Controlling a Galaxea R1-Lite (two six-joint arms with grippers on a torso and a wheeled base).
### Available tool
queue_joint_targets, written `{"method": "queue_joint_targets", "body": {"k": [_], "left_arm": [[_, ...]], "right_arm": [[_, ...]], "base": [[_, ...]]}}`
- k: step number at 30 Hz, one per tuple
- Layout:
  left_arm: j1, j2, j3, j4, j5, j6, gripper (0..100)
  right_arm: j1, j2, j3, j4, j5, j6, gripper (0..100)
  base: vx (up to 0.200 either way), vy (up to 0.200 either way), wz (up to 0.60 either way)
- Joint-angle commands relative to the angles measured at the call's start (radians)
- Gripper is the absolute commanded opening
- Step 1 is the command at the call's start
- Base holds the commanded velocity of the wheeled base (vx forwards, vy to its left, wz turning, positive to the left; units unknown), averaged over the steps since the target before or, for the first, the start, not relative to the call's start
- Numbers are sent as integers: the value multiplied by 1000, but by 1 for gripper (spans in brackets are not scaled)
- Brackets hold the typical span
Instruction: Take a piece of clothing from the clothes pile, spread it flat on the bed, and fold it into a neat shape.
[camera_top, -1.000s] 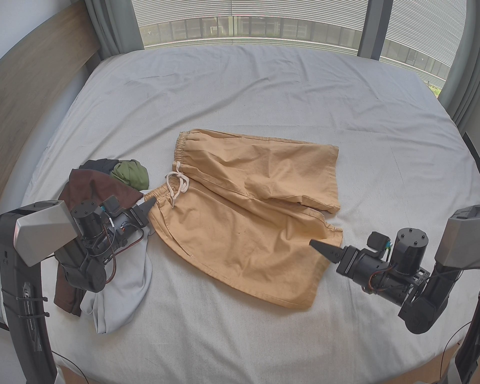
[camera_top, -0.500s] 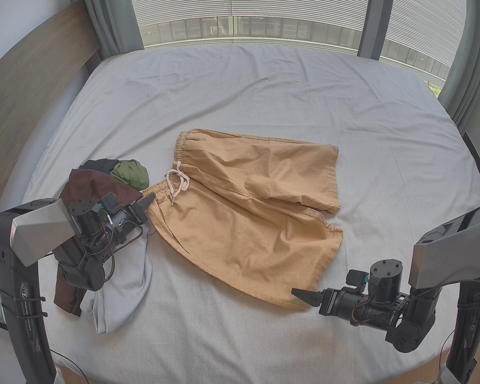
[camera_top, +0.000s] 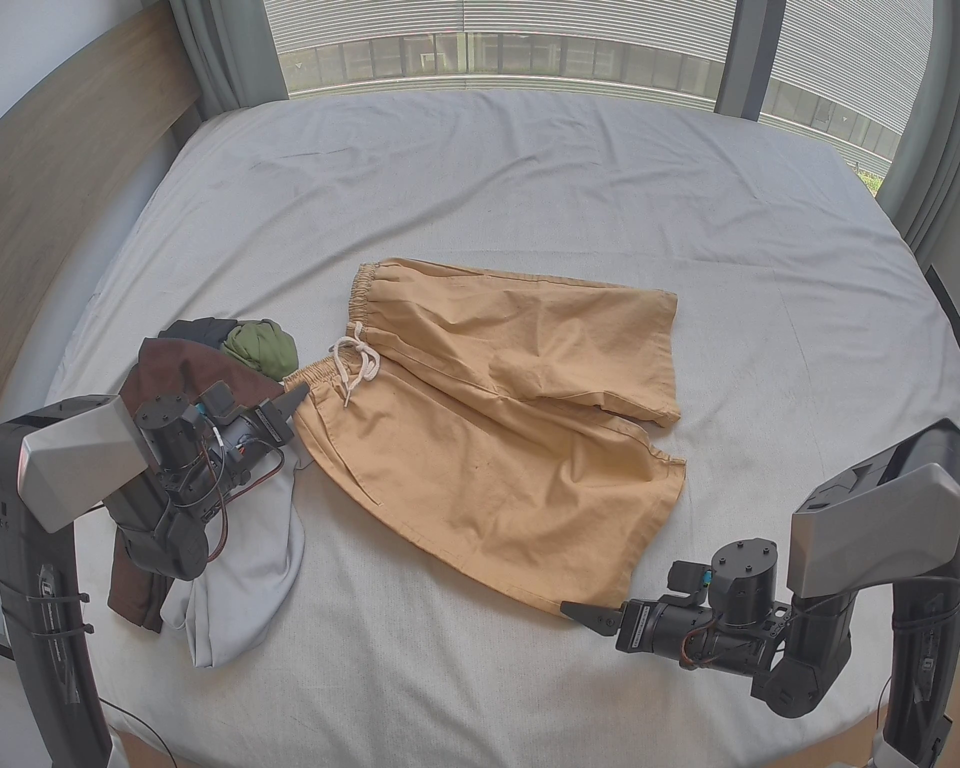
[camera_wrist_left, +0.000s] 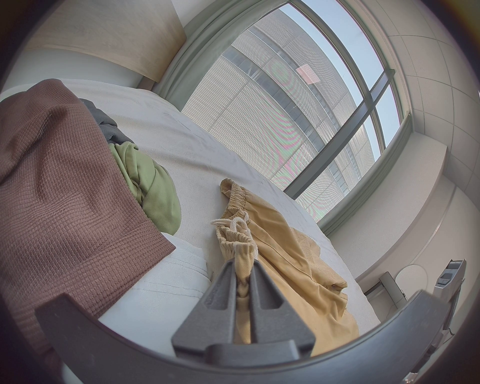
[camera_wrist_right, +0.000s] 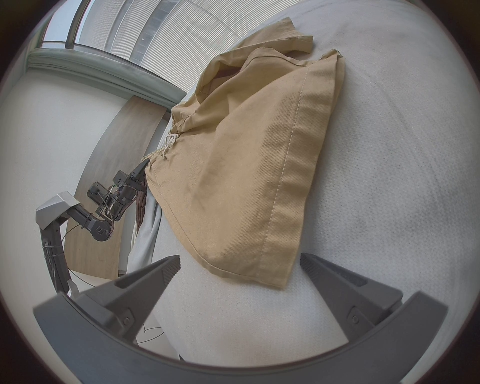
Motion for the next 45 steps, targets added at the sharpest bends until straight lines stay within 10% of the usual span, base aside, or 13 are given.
{"method": "queue_joint_targets", "body": {"k": [1, 45], "left_arm": [[-1, -1, -1, 0, 0, 0, 0], [6, -168, 524, -5, -65, 109, 0]], "right_arm": [[-2, 11, 8, 5, -1, 1, 0], [-134, -174, 275, 8, 8, -116, 0]], "base": [[0, 0, 0], [0, 0, 0]]}}
